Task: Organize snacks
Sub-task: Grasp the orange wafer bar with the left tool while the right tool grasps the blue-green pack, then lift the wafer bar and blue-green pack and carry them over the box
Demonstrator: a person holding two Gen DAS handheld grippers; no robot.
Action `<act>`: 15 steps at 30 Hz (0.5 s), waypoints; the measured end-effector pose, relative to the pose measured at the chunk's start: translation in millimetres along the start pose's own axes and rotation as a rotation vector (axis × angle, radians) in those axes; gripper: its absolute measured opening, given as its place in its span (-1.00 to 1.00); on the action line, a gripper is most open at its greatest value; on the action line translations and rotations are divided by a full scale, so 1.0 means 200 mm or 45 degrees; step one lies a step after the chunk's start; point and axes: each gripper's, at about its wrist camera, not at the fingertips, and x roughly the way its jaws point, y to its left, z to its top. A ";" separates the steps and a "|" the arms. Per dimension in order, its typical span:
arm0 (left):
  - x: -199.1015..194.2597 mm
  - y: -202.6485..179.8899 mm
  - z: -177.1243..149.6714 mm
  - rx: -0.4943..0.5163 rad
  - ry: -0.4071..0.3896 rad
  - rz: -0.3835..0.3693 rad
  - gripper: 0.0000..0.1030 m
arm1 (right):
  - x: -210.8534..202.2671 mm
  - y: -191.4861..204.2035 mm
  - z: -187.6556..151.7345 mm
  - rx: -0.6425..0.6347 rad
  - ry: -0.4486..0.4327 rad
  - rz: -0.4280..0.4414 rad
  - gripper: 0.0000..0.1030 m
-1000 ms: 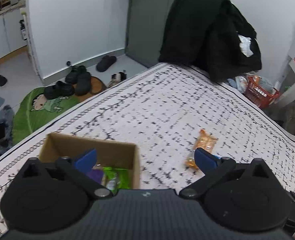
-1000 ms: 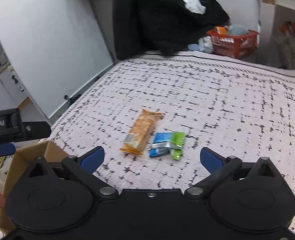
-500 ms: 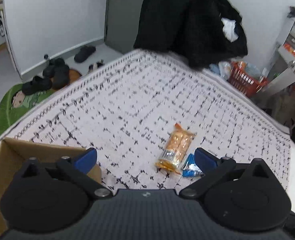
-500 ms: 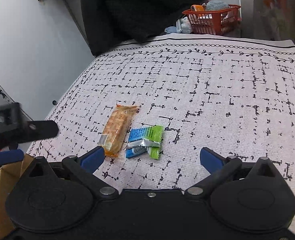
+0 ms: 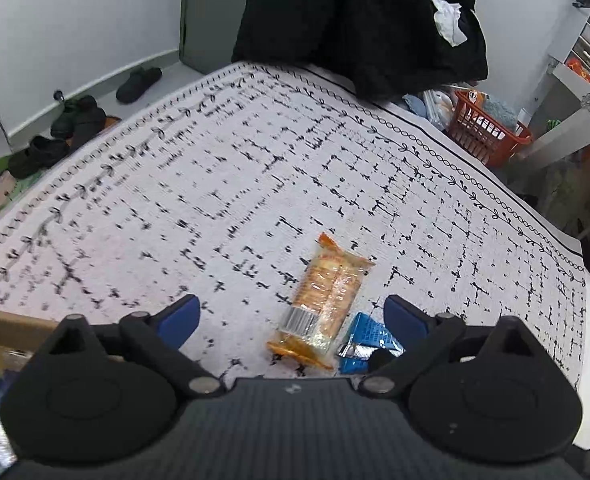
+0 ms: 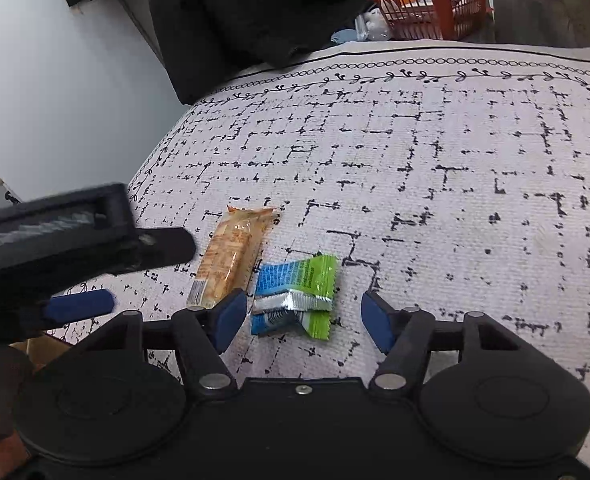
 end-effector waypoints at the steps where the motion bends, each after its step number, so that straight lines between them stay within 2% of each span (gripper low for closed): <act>1: 0.02 -0.01 0.00 0.004 0.007 -0.006 0.80 | 0.01 0.00 0.00 0.000 -0.003 0.003 0.22; 7: 0.12 -0.03 0.01 0.012 0.040 -0.041 0.61 | 0.03 0.01 0.01 -0.011 -0.017 0.001 0.11; 9: 0.15 -0.04 0.01 0.018 0.058 -0.040 0.55 | 0.04 0.01 0.00 -0.025 -0.026 -0.011 -0.09; 15: 0.26 -0.03 -0.01 -0.008 0.137 -0.030 0.19 | 0.07 0.00 0.01 -0.046 -0.025 -0.023 -0.29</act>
